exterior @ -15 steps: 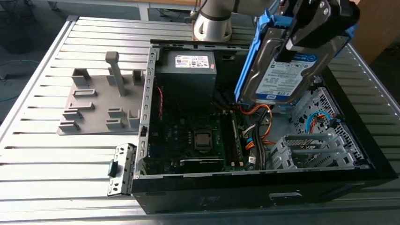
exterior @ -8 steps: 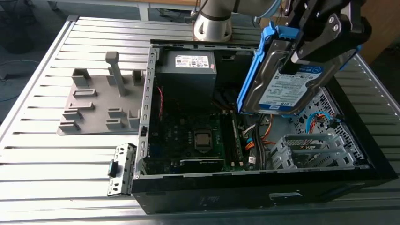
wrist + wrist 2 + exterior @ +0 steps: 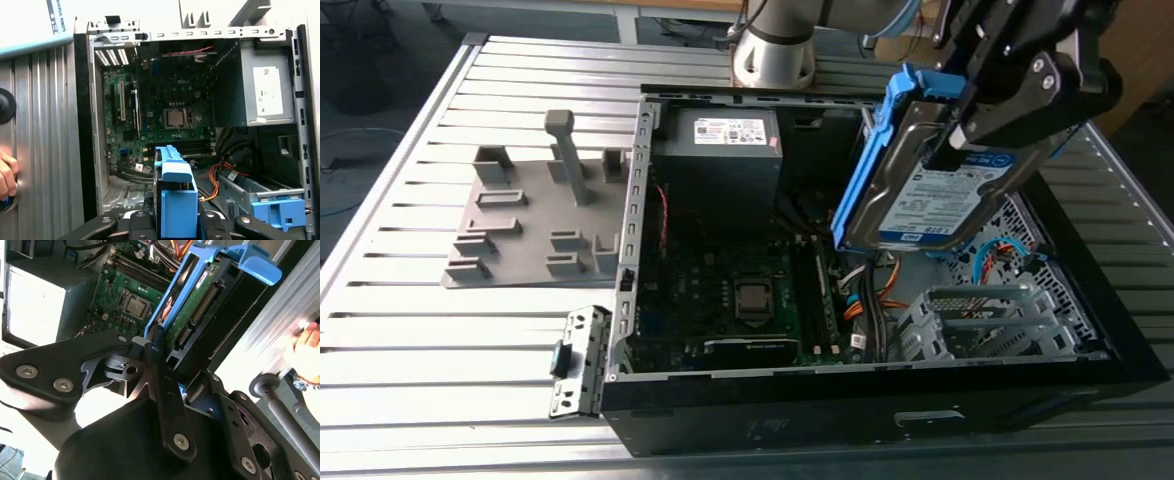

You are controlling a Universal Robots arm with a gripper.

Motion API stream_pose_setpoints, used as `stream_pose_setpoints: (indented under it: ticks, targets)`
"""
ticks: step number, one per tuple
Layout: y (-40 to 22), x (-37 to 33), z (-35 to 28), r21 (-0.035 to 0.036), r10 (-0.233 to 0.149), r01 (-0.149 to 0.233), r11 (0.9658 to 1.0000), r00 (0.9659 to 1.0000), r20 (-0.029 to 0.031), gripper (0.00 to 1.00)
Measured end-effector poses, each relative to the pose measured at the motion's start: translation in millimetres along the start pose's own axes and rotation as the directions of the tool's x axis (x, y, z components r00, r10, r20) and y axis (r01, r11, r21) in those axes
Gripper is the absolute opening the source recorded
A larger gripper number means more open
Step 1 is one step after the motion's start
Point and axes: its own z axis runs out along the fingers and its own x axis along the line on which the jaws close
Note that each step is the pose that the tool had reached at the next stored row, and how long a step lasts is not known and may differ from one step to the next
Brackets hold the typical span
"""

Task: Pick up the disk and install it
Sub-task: 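Pick up the disk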

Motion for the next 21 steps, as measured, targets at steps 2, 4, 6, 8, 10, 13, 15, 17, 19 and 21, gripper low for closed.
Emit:
stream_pose_setpoints:
  ticks: [2, 4, 6, 8, 10, 13, 15, 17, 19, 21]
  targets:
    - [-3.6, 2.4, 0.8, 0.0001, 0.000, 0.000, 1.0000, 1.0000, 0.0003, 0.36]
    - [-6.5, 6.9, 1.2, 0.0000, 0.000, 0.000, 1.0000, 1.0000, 0.0002, 0.36]
    - [-9.2, 11.4, 1.8, 0.0001, 0.000, 0.000, 1.0000, 1.0000, 0.0002, 0.36]
    - [-11.9, 16.0, 2.4, 0.0001, 0.000, 0.000, 1.0000, 1.0000, 0.0003, 0.36]
    - [-14.7, 20.0, 3.0, 0.0001, 0.000, 0.000, 1.0000, 1.0000, 0.0002, 0.36]
    - [-19.2, 25.8, 4.0, 0.0000, 0.000, 0.000, 1.0000, 1.0000, 0.0002, 0.36]
    - [-22.1, 29.4, 4.6, 0.0000, 0.000, 0.000, 1.0000, 1.0000, 0.0001, 0.36]
    - [-25.1, 32.7, 5.3, 0.0000, 0.000, 0.000, 1.0000, 1.0000, 0.0002, 0.36]
    - [-28.4, 35.7, 6.1, 0.0000, 0.000, 0.000, 1.0000, 1.0000, 0.0002, 0.36]
    - [-31.8, 38.1, 6.9, 0.0000, 0.000, 0.000, 1.0000, 1.0000, 0.0002, 0.36]
